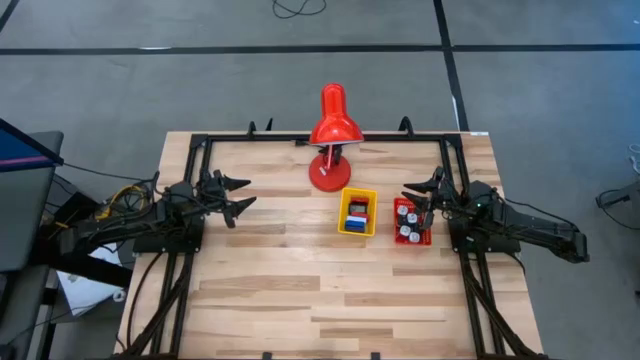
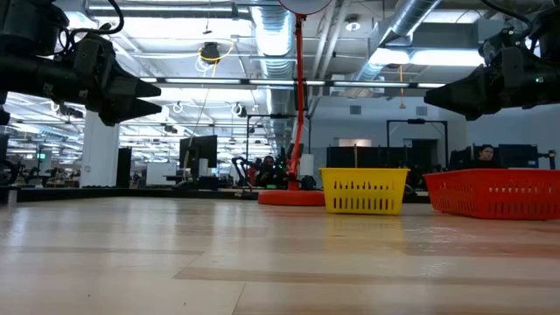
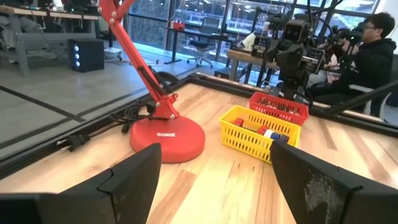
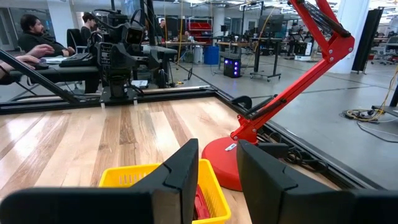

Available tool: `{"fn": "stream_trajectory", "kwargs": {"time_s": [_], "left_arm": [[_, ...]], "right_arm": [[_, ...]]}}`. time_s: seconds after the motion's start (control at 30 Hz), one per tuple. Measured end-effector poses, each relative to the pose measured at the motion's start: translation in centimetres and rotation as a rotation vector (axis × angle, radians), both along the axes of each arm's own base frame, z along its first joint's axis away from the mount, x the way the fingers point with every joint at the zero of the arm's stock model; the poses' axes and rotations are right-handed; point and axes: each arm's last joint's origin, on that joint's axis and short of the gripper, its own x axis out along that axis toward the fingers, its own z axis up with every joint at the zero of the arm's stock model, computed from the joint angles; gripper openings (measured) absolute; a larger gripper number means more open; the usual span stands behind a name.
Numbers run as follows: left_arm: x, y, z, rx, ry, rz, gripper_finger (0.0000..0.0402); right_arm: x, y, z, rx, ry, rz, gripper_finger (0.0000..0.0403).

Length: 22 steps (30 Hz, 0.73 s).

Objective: Pick & Place Office items
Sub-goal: Return to Home Position

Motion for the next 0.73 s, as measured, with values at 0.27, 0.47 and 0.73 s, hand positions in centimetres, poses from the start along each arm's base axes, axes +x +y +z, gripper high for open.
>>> {"fn": "stream_trajectory", "kwargs": {"time_s": [0.27, 0.47, 0.73], "left_arm": [[0.15, 0.05, -0.23, -0.008, 0.025, 0.0, 0.0297], [0.15, 0.05, -0.24, -0.008, 0.025, 0.0, 0.0297], [0.15, 0.05, -0.23, -0.008, 0.025, -0.001, 0.0297]], "right_arm": [[0.0, 0.0, 0.0, 0.0, 0.0, 0.0, 0.0103], [0.0, 0.0, 0.0, 0.0, 0.0, 0.0, 0.0103], [0.0, 0.0, 0.0, 0.0, 0.0, 0.0, 0.0103]]}}
